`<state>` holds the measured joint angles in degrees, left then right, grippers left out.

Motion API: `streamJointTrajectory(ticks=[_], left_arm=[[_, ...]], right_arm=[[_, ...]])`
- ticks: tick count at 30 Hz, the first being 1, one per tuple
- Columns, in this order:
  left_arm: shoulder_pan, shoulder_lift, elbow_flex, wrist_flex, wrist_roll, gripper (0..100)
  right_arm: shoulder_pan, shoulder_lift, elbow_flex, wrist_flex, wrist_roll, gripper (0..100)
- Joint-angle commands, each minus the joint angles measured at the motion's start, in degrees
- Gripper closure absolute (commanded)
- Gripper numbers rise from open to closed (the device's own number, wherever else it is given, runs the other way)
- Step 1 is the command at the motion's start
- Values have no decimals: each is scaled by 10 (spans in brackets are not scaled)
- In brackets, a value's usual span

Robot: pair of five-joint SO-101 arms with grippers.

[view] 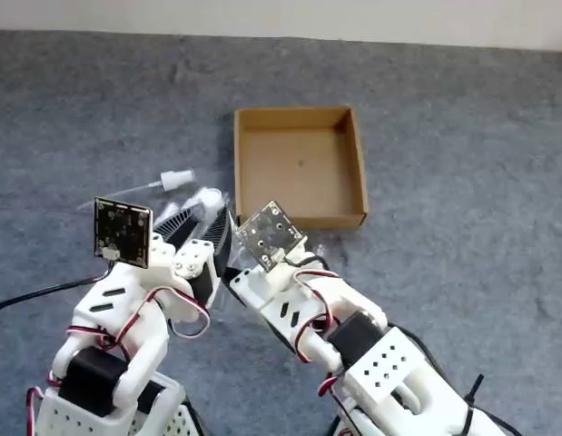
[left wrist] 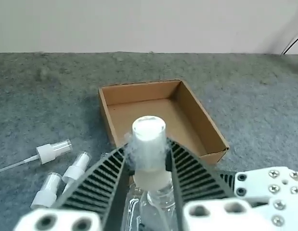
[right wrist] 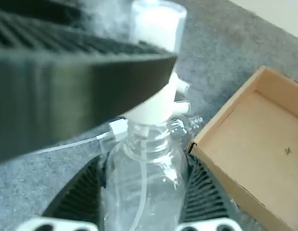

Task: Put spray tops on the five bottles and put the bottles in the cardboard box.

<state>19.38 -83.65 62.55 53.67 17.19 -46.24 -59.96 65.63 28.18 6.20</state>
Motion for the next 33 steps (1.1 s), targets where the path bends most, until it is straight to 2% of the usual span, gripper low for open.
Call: streamJointTrajectory(ticks=[1, 10, 16, 22, 25, 29, 33], left_arm=[[26, 7, -7, -6, -1, 993], [27, 7, -16, -10, -4, 991], [27, 7, -15, -8, -4, 897], [2, 5, -21, -6, -7, 891], [-5, 5, -42, -5, -49, 891], [-25, 4, -60, 25, -58, 891], [-44, 4, -73, 27, -96, 891]], right_arm=[[8, -23, -11, -26, -6, 995], [8, -23, -8, -57, -5, 995], [8, -23, -9, -57, -5, 995], [10, -22, -11, -57, -5, 995], [35, -21, -11, -58, -5, 995], [79, -21, -11, -58, -5, 995], [83, -20, -11, -58, -4, 995]])
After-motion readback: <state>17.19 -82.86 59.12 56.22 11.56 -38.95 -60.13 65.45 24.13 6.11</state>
